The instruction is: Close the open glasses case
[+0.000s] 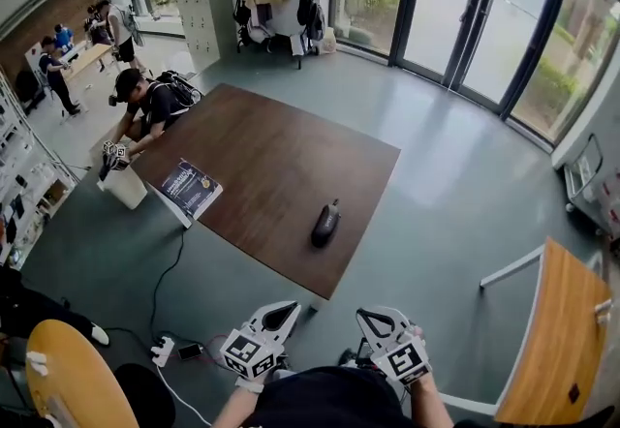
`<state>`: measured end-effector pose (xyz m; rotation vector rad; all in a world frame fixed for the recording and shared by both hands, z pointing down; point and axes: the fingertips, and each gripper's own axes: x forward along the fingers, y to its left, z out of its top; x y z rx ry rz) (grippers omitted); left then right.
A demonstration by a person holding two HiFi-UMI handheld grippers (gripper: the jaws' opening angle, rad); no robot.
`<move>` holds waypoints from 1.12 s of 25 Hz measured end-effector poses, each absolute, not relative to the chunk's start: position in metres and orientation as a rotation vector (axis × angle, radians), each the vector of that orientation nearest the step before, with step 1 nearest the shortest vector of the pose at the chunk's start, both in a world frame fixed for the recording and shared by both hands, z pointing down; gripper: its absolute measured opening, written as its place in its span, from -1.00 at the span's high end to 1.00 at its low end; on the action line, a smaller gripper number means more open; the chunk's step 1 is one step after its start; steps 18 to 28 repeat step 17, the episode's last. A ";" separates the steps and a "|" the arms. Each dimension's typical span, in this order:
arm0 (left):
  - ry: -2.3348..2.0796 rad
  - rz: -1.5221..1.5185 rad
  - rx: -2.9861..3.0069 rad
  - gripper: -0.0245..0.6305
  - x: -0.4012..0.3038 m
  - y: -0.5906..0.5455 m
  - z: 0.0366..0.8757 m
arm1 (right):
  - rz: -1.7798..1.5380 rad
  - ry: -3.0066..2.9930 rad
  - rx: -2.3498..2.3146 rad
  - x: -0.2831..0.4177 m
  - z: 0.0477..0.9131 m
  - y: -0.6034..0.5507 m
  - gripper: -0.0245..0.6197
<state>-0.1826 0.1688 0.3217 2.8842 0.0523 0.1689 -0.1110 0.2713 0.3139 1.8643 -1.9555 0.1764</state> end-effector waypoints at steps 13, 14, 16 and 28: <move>0.140 0.185 2.858 0.91 -0.164 0.209 0.335 | 0.243 -1.910 1.946 -0.087 0.324 0.301 0.96; 0.139 0.184 2.857 0.91 -0.162 0.211 0.334 | 0.247 -1.910 1.953 -0.083 0.322 0.303 0.96; 0.135 0.182 2.855 0.91 -0.156 0.215 0.330 | 0.250 -1.907 1.962 -0.073 0.318 0.306 0.96; 0.132 0.181 2.854 0.91 -0.153 0.217 0.328 | 0.251 -1.906 1.965 -0.067 0.315 0.308 0.96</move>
